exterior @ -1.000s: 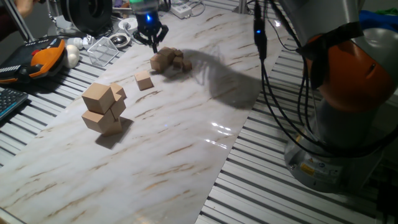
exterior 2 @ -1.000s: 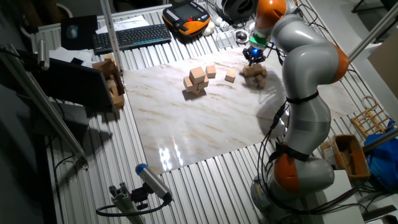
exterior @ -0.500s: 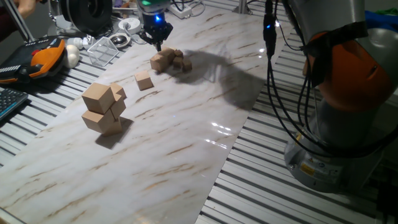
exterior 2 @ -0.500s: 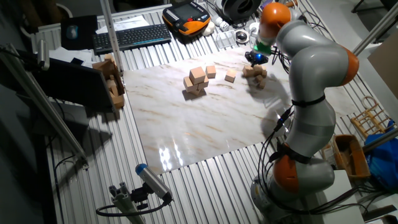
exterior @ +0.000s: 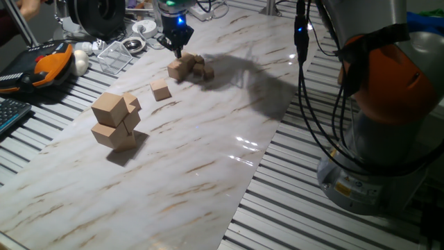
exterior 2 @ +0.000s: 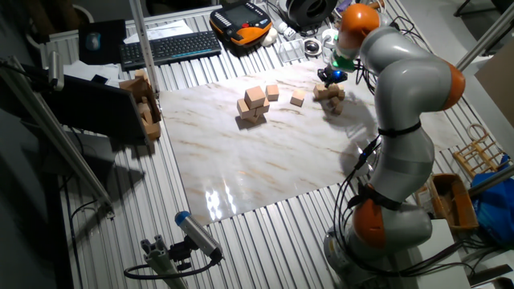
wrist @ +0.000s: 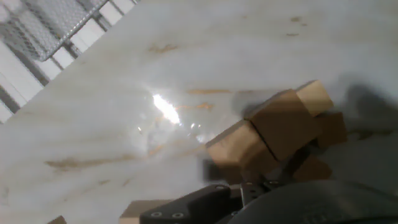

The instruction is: Stack the blocks into a cross shape

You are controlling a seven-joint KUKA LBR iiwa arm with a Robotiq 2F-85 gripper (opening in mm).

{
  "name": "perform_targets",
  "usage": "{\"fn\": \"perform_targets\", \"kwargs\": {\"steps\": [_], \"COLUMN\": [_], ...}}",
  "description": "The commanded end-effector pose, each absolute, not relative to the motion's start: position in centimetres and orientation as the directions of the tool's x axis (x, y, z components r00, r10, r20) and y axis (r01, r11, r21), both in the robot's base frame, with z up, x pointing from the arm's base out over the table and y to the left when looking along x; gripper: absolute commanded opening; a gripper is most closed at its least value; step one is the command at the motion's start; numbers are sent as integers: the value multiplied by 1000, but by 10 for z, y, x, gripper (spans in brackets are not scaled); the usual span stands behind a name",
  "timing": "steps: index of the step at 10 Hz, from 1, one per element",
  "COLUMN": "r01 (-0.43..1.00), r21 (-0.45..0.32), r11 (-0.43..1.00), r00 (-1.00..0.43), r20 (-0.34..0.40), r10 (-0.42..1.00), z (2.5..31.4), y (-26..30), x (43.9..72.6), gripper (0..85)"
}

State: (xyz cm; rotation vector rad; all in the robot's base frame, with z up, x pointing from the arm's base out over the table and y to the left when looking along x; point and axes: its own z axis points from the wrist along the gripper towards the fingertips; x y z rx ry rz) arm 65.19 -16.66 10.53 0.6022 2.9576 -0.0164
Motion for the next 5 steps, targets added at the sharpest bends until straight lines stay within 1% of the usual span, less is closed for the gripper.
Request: {"fn": "perform_targets", "kwargs": {"steps": [1, 4, 5], "r01": [-99, -128, -138], "r21": [11, 48, 48], "r11": [995, 991, 989], "r00": [-981, -980, -979], "r20": [-167, -160, -158], "r10": [-96, -119, -129], "z": [103, 98, 98], "y": [-168, -169, -169], "x": [651, 651, 651], "gripper": [850, 850, 850]}}
